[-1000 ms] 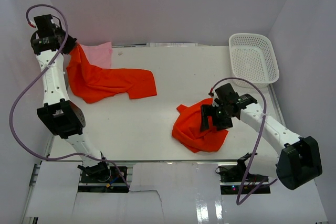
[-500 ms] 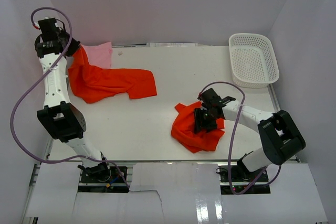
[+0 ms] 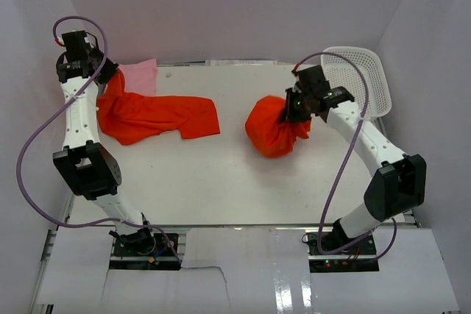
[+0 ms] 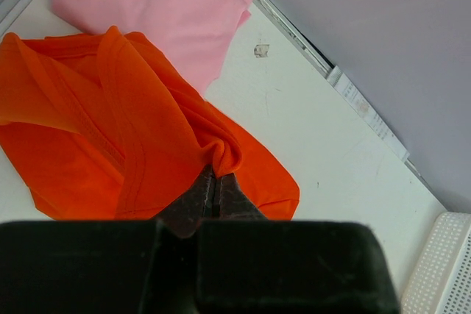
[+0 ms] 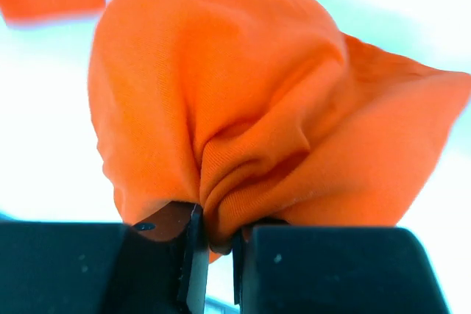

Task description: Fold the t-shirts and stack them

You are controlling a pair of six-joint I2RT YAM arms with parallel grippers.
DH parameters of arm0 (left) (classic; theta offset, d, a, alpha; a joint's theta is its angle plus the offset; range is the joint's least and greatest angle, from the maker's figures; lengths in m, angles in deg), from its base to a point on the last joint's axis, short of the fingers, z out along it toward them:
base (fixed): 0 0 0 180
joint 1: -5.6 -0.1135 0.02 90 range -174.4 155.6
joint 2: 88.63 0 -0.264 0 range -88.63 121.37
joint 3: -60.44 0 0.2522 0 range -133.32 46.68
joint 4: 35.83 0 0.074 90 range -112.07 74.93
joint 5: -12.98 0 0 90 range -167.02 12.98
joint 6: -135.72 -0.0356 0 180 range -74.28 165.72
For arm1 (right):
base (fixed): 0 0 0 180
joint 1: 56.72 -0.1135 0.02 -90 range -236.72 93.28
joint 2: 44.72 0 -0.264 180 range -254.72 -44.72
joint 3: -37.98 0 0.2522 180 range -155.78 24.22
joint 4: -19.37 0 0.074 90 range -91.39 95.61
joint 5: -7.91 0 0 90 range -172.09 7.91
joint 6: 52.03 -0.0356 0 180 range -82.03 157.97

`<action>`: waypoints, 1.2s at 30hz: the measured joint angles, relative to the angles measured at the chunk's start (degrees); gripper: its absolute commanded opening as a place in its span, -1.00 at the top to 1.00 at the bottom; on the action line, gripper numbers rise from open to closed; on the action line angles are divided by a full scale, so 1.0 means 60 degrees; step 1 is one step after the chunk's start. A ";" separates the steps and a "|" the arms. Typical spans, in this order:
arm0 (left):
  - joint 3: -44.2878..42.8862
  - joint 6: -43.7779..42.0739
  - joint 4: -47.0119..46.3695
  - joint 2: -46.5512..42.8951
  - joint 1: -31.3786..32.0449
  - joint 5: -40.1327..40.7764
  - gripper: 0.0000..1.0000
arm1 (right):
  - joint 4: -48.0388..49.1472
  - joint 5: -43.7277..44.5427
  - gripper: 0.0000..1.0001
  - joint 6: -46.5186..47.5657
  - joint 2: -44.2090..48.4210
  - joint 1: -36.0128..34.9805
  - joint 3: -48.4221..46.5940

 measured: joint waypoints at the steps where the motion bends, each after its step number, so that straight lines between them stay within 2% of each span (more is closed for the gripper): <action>1: 0.0069 0.0000 -0.0040 -0.0018 0.0044 0.0004 1.00 | -0.0011 0.0047 0.85 0.0117 -0.0102 0.0361 -0.0641; 5: 0.0484 0.0000 -0.0168 -0.0189 0.0244 0.0007 1.00 | -0.0415 0.0503 0.85 0.0492 -0.0798 0.1657 -0.3009; 11: 0.0761 -0.0047 -0.0182 -0.0412 0.0423 0.0015 1.00 | -0.0750 0.1596 0.85 0.0663 -0.2167 0.3512 -0.5730; 18: 0.0907 -0.0138 -0.0331 -0.0637 0.0463 0.0091 1.00 | -0.0616 0.2426 0.84 0.0732 -0.3657 0.5100 -0.7326; 20: 0.0947 -0.0146 -0.0368 -0.0641 0.0474 0.0113 1.00 | -0.0419 0.2597 0.27 0.0761 -0.3996 0.5340 -0.7362; 21: 0.0984 -0.0149 -0.0393 -0.0637 0.0492 0.0120 1.00 | -0.0302 0.2699 -0.19 0.0747 -0.4160 0.5421 -0.7362; 22: 0.1009 -0.0149 -0.0386 -0.0637 0.0521 0.0120 1.00 | -0.0171 0.2816 -0.81 0.0743 -0.4357 0.5482 -0.7402; 25: 0.1056 -0.0186 -0.0382 -0.0637 0.0681 0.0189 1.00 | 0.0025 0.2907 -0.80 0.0871 -0.4881 0.5533 -0.7825; 29: 0.1056 -0.0215 -0.0386 -0.0637 0.0973 0.0259 1.00 | 0.0168 0.2080 -0.80 0.1089 -0.4870 0.5333 -0.8080; 32: 0.1060 -0.0226 -0.0386 -0.0637 0.1322 0.0386 1.00 | 0.0328 0.1027 -0.80 0.1351 -0.4313 0.4794 -0.7544; 36: 0.1060 -0.0248 -0.0382 -0.0637 0.1829 0.0619 1.00 | 0.0339 -0.0291 -0.80 0.1545 -0.3395 0.3399 -0.6229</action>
